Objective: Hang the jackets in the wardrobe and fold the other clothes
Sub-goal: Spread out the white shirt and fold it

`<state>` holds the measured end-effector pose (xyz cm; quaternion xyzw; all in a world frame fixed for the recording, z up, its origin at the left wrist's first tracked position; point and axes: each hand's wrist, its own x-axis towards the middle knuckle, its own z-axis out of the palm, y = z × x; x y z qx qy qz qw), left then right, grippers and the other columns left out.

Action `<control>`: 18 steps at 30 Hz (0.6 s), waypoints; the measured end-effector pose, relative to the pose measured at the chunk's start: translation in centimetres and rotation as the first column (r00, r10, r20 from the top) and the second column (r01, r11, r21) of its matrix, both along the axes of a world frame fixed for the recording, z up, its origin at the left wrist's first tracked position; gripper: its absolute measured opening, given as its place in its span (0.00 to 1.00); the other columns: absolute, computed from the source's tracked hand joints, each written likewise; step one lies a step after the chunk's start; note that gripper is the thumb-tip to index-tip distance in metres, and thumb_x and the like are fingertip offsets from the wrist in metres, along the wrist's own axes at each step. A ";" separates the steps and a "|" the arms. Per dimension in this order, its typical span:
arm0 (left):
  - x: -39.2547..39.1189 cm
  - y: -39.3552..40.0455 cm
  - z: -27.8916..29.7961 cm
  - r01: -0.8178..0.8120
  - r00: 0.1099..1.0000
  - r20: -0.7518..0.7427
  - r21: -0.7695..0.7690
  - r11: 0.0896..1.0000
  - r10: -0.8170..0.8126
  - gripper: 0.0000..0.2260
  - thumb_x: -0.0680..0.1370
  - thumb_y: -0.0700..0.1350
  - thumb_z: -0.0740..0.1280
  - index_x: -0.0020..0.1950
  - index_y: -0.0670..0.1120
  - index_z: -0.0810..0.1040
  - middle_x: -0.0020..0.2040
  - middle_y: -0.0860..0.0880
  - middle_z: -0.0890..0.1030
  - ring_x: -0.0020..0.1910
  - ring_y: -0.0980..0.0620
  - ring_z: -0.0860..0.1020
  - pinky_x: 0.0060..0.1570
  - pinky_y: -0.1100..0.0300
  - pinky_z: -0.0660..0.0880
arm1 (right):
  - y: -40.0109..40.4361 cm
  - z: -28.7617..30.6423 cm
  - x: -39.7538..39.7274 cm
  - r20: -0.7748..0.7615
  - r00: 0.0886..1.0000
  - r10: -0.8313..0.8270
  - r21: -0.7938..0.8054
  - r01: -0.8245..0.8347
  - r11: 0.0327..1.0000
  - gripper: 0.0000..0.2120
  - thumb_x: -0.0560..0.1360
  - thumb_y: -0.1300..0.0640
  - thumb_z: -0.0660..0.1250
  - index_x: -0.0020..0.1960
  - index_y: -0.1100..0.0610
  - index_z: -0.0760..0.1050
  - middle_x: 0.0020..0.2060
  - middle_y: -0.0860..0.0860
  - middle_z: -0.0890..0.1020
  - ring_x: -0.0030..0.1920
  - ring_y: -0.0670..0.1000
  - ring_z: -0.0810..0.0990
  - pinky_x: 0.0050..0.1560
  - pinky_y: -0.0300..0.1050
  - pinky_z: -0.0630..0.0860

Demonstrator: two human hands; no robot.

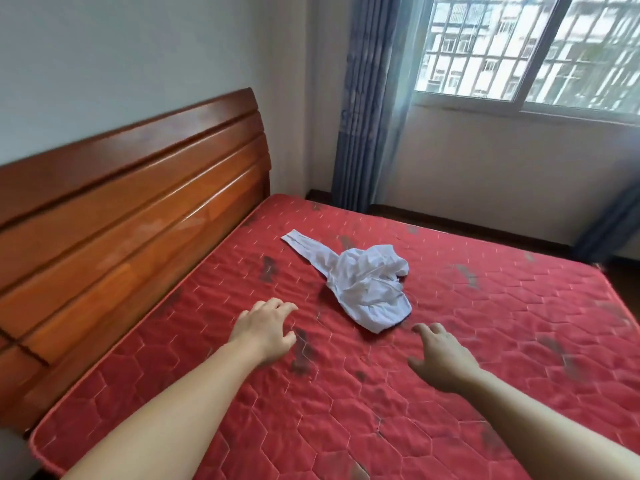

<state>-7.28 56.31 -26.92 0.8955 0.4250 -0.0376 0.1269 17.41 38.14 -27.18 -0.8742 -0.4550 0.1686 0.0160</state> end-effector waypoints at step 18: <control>23.3 13.1 -24.1 0.168 0.964 -0.166 -0.226 0.960 -0.208 0.22 0.77 0.54 0.62 0.71 0.54 0.68 0.69 0.54 0.72 0.69 0.51 0.69 0.65 0.51 0.66 | 13.5 -25.3 16.6 -0.226 0.939 -0.260 -0.195 0.218 0.956 0.29 0.75 0.48 0.62 0.74 0.54 0.61 0.69 0.54 0.66 0.65 0.57 0.72 0.62 0.53 0.73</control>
